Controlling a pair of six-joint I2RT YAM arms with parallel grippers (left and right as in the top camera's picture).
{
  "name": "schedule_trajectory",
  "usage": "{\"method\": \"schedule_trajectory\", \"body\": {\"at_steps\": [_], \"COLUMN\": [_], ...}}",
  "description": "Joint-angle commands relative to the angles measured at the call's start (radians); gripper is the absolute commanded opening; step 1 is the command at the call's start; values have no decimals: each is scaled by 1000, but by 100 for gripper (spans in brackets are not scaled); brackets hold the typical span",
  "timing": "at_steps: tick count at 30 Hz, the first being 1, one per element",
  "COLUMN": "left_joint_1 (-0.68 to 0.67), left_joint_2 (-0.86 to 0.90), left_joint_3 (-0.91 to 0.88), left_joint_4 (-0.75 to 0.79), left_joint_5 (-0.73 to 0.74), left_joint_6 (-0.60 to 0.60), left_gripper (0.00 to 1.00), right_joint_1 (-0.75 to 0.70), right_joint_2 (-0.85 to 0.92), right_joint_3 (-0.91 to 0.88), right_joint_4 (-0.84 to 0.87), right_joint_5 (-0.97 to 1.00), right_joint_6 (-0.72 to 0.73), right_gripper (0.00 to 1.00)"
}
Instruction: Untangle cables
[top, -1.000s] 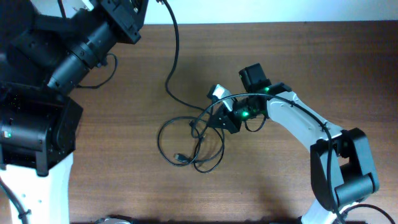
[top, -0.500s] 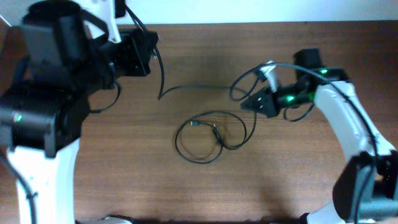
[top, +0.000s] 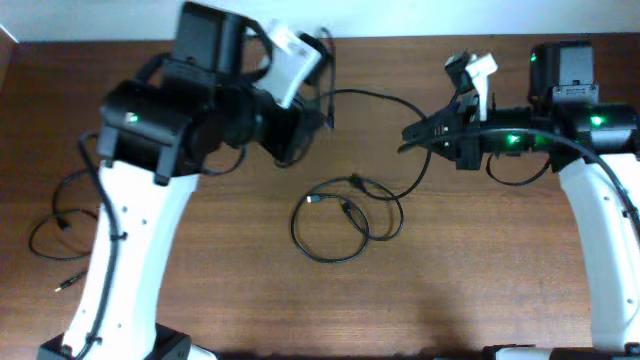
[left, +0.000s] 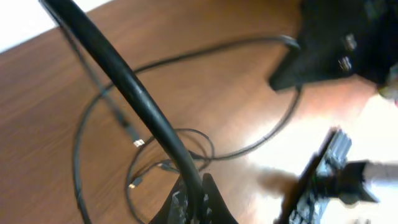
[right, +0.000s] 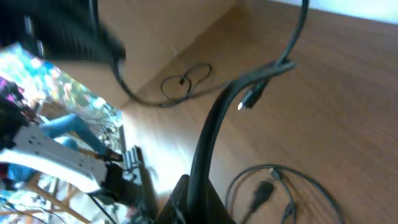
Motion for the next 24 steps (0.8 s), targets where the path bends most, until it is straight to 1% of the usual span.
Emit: {"method": "schedule_trajectory", "body": {"at_steps": [1, 6, 10, 15, 22, 23, 24], "left_joint_1": [-60, -106, -134, -166, -194, -194, -194], "left_joint_2": [23, 36, 45, 62, 85, 86, 86], "left_joint_3": [10, 10, 10, 10, 10, 10, 10], "left_joint_4": [-23, -56, -55, -35, -2, 2, 6], "left_joint_5": [64, 64, 68, 136, 185, 196, 213], "left_joint_6": [185, 286, 285, 285, 285, 285, 285], "left_gripper": [0, 0, 0, 0, 0, 1, 5], "right_joint_1": [-1, 0, 1, 1, 1, 1, 1], "right_joint_2": [-14, -14, -14, -14, -14, -14, -14], "right_joint_3": [38, 38, 38, 38, 38, 38, 38], "right_joint_4": [4, 30, 45, 56, 59, 64, 71], "right_joint_5": [-41, -218, -269, -346, -349, -349, -349], "right_joint_6": [134, 134, 134, 134, 134, 134, 134], "right_gripper": [4, 4, 4, 4, 4, 4, 4]}}
